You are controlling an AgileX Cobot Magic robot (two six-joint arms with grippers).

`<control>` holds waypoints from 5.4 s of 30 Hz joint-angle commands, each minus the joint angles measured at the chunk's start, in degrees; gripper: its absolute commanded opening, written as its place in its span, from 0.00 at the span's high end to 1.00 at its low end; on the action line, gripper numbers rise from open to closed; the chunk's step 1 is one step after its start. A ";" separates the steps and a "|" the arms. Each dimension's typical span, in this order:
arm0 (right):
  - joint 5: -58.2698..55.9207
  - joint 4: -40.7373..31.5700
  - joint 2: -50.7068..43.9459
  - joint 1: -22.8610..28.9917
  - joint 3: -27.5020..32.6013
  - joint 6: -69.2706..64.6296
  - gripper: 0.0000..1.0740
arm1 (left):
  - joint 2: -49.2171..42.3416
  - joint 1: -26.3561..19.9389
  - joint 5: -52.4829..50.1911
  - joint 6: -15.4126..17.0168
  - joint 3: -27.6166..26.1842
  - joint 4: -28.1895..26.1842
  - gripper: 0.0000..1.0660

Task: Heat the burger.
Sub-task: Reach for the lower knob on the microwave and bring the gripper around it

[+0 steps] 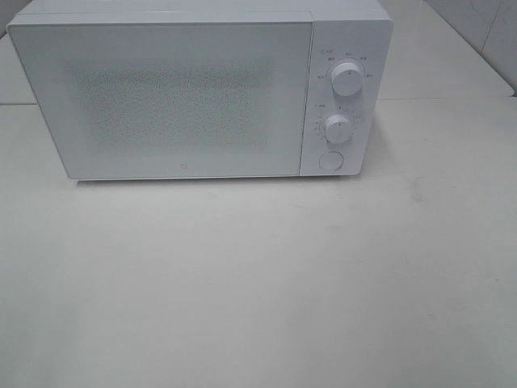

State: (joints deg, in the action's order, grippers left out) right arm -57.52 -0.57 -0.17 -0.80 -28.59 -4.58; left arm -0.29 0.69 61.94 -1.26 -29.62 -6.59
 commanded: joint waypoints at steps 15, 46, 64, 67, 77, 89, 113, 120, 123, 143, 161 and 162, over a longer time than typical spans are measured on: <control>0.40 -0.17 -1.55 -0.17 0.06 0.34 0.30 | -0.97 -0.11 -0.63 -0.11 0.06 0.11 0.06; 20.17 -0.52 19.31 8.31 -3.09 0.11 0.30 | -0.97 -0.11 -0.63 -0.11 0.06 0.11 0.06; 39.99 -0.63 40.11 8.31 -3.09 0.17 0.30 | -0.97 -0.11 -0.63 -0.11 0.06 0.17 0.06; 42.97 -0.63 43.43 8.31 -3.09 0.17 0.30 | -0.97 -0.11 -0.63 -0.11 0.06 0.17 0.06; 53.51 -0.52 53.51 8.31 -3.09 0.17 0.30 | -0.97 -0.11 -0.63 -0.11 0.06 0.17 0.06; 71.33 -0.40 64.40 8.31 -2.18 0.11 0.30 | -0.97 -0.11 -0.63 -0.11 0.06 0.17 0.06; 110.35 -25.38 79.93 22.23 11.69 17.99 0.30 | -0.97 -0.11 -0.63 -0.11 0.06 0.17 0.06; 120.78 -35.81 85.83 31.28 11.63 19.71 0.30 | -0.97 -0.11 -0.63 -0.11 0.06 0.17 0.06; 124.39 -39.02 88.29 34.61 11.57 19.71 0.30 | -0.97 -0.11 -0.63 -0.11 0.06 0.17 0.06; 128.17 -47.21 100.96 42.80 1.60 19.71 0.30 | -0.97 -0.11 -0.63 -0.11 0.06 0.17 0.06; 127.88 -47.21 110.58 42.80 -9.45 19.71 0.30 | -0.97 -0.11 -0.63 -0.11 0.06 0.17 0.06; 127.88 -47.21 111.78 42.57 -10.71 19.71 0.30 | -0.97 -0.11 -0.63 -0.11 0.06 0.17 0.06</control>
State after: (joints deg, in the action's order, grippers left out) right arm 69.16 -48.13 110.98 41.77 -38.04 14.73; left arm -0.29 0.69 61.94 -1.32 -29.62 -6.19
